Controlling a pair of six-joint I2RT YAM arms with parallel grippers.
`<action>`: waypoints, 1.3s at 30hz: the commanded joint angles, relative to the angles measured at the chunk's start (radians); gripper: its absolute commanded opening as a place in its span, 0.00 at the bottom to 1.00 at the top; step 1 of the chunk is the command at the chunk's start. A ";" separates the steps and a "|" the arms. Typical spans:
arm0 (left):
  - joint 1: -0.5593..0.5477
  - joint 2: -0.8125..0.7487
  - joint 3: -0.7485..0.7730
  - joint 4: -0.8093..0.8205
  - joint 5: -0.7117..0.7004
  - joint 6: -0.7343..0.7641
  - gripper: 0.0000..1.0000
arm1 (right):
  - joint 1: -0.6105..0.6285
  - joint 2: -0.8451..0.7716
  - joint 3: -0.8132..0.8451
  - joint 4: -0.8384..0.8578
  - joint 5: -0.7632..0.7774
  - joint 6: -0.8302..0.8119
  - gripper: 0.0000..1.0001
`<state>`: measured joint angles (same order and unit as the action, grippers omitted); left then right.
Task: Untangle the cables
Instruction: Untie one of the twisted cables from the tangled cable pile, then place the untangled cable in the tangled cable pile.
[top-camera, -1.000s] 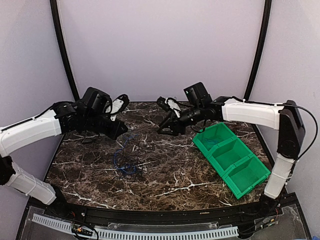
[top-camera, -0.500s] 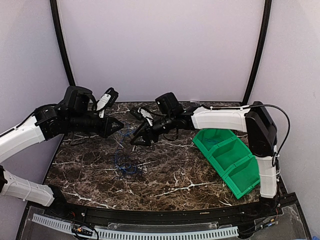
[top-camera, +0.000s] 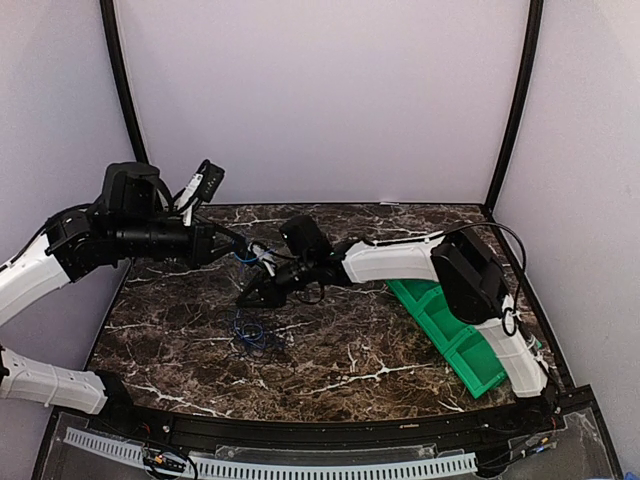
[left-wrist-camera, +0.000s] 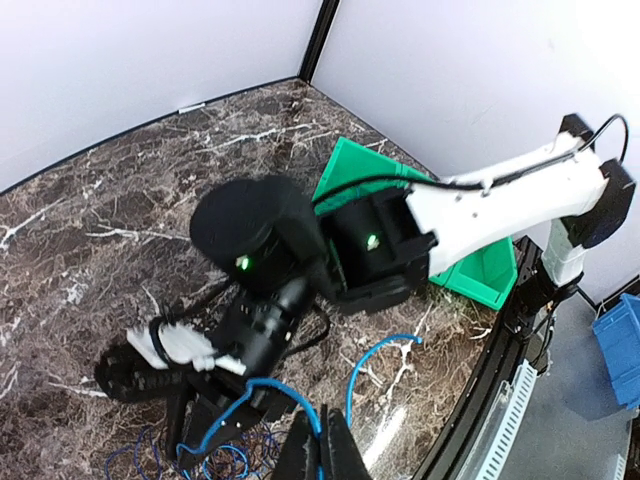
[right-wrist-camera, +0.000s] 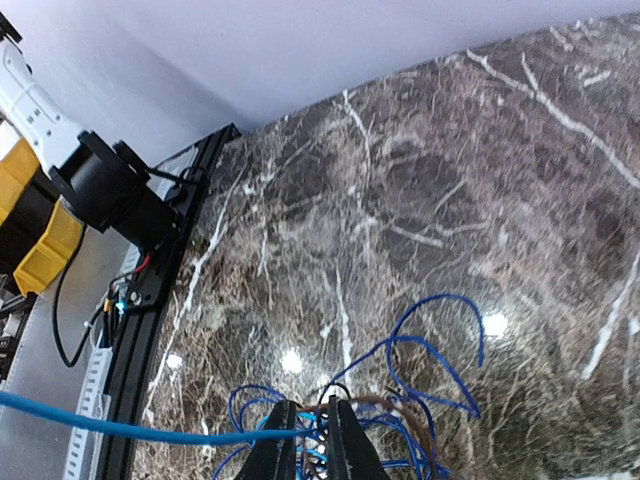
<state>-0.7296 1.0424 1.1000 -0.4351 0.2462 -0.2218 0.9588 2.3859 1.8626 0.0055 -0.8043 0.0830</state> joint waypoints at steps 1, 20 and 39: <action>-0.005 -0.039 0.133 0.002 -0.009 0.007 0.00 | 0.037 0.059 -0.048 0.073 -0.050 0.059 0.13; -0.019 0.187 1.015 0.022 -0.157 0.047 0.00 | 0.068 0.174 -0.091 0.081 0.022 0.140 0.02; -0.024 -0.049 0.500 0.099 -0.411 -0.024 0.00 | 0.046 -0.152 -0.035 -0.170 0.162 -0.149 0.38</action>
<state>-0.7502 1.0641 1.6485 -0.3214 -0.0696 -0.2298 1.0088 2.3520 1.7947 -0.0994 -0.7307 0.0414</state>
